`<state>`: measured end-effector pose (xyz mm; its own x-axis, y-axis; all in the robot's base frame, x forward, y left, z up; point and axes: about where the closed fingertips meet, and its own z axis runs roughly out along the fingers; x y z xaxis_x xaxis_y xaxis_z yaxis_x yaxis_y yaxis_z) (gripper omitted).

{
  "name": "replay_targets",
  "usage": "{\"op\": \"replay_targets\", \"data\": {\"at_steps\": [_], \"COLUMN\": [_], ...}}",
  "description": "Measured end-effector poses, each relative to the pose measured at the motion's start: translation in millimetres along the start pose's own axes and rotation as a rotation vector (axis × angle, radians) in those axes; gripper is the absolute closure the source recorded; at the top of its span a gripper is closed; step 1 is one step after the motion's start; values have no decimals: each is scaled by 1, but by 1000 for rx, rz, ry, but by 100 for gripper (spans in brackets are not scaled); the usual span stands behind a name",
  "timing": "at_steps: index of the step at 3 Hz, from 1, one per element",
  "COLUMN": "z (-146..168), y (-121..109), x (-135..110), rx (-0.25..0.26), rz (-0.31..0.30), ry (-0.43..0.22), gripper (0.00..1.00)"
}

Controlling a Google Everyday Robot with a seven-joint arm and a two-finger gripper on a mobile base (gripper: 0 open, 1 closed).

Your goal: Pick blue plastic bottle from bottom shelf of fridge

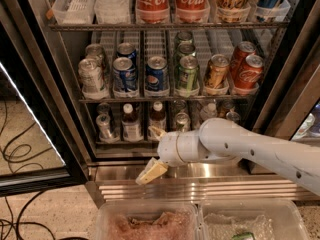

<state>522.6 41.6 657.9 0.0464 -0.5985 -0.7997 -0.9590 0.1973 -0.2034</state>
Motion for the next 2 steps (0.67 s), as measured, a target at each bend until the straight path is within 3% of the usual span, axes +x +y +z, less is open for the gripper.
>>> {"op": "replay_targets", "data": {"at_steps": [1,2], "z": [-2,-2], "y": [-15,-15], "x": [-15,-15], "rx": [91,90], "rz": [-22,-22], "ry": [-28,-28], "gripper": [0,0]}}
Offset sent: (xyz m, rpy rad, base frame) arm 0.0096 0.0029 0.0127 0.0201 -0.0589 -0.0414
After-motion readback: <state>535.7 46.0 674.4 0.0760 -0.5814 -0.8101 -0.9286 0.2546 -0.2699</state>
